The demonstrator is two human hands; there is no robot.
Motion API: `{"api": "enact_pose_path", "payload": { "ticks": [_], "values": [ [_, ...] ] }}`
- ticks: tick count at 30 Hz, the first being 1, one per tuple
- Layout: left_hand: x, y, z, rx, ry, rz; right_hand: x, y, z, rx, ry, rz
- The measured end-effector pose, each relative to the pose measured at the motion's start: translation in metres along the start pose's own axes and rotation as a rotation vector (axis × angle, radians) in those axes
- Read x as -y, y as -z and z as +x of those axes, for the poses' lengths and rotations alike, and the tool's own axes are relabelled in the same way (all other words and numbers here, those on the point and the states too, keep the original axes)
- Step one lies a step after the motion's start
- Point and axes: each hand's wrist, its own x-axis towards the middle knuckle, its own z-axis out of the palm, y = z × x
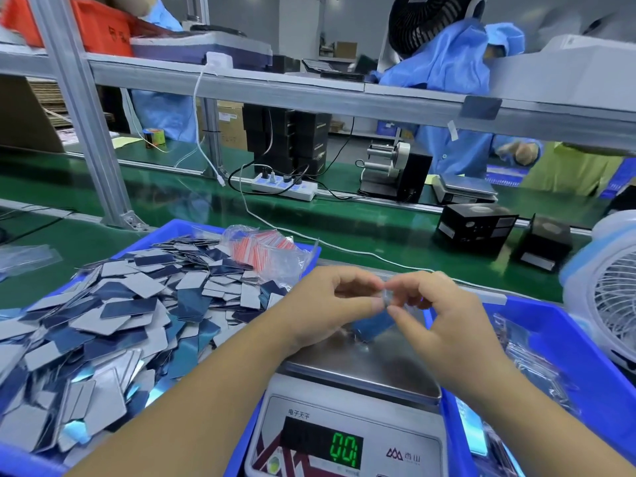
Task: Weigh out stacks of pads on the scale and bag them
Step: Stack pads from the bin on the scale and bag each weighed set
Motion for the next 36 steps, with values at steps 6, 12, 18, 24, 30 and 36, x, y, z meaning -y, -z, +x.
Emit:
{"api": "enact_pose_path", "payload": {
  "ticks": [6,12,18,24,30,36],
  "values": [
    [-0.004,0.004,-0.002,0.014,-0.038,-0.058,0.004,0.003,0.001,-0.003,-0.002,0.098],
    [-0.007,0.007,-0.001,-0.031,-0.002,-0.243,0.001,0.004,0.004,-0.024,-0.236,0.297],
    [-0.006,0.009,-0.001,-0.019,0.057,-0.271,0.002,0.004,0.005,-0.048,-0.281,0.462],
    [-0.005,0.008,0.000,-0.040,0.101,-0.246,0.000,0.003,0.004,-0.028,-0.271,0.427],
    [-0.005,0.014,0.000,-0.006,0.152,-0.224,-0.002,0.006,0.007,-0.049,-0.306,0.493],
    [-0.005,0.012,-0.001,0.022,0.150,-0.187,-0.003,0.002,0.006,-0.036,-0.347,0.607]
  ]
}}
